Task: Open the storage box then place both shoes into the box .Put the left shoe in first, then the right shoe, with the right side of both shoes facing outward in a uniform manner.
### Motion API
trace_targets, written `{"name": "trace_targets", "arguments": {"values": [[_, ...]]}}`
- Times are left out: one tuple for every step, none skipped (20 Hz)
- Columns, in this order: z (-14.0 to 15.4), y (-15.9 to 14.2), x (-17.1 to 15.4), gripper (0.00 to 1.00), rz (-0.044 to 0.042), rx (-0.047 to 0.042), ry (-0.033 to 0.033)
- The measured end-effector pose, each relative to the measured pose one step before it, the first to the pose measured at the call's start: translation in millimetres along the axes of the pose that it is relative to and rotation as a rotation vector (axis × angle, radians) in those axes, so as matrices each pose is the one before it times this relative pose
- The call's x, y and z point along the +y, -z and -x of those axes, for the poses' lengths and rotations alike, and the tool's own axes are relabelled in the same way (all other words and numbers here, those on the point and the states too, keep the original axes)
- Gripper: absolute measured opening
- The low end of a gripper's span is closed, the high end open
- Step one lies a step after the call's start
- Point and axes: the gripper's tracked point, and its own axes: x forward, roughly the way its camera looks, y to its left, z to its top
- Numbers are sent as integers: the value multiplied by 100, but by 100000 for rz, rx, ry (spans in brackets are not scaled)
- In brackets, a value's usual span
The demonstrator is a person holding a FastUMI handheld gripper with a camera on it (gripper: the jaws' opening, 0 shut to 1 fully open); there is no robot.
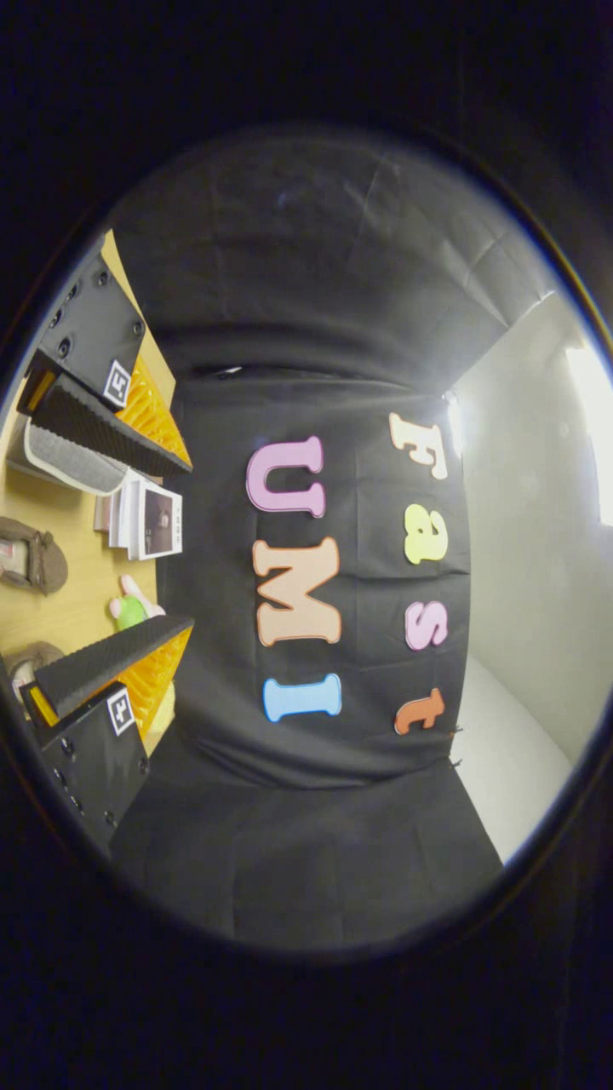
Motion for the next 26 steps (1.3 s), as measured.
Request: {"name": "trace_targets", "arguments": {"values": [[16,754,273,100,-1495,1886,-1315],[-82,882,290,100,-1696,2462,-1359],[-178,909,205,100,-1852,2632,-1264],[-110,822,166,100,-2046,2680,-1148],[-52,783,223,100,-2385,2440,-1181],[-67,748,230,100,-2849,2243,-1320],[-175,790,198,100,-3250,2637,-967],[-102,811,-9,100,-2806,2378,-727],[-239,690,-69,100,-2507,2402,-159],[-179,693,-56,100,-2798,2114,-499],[-151,783,57,100,-3268,2219,-835],[-255,783,102,100,-3776,2637,-1072],[-204,882,-91,100,-4273,2853,-684],[-338,776,-190,100,-4543,2824,-509],[-194,689,-243,100,-4797,2383,-211],[-257,564,-380,100,-5061,2062,-13],[-121,752,-411,100,-5115,2264,347],[-386,499,-317,100,-5291,2611,-219],[-325,610,-183,100,-5199,2507,-763],[-152,780,-469,99,-4853,2400,1],[-307,461,-310,99,-4223,2137,-393],[-177,672,-301,99,-3514,2465,-227],[-336,546,-192,99,-2764,2290,-297],[-185,927,-138,99,-2559,2655,-518],[-273,538,-130,99,-3226,2485,-895],[-250,690,-30,99,-3908,2289,-1270]]}}
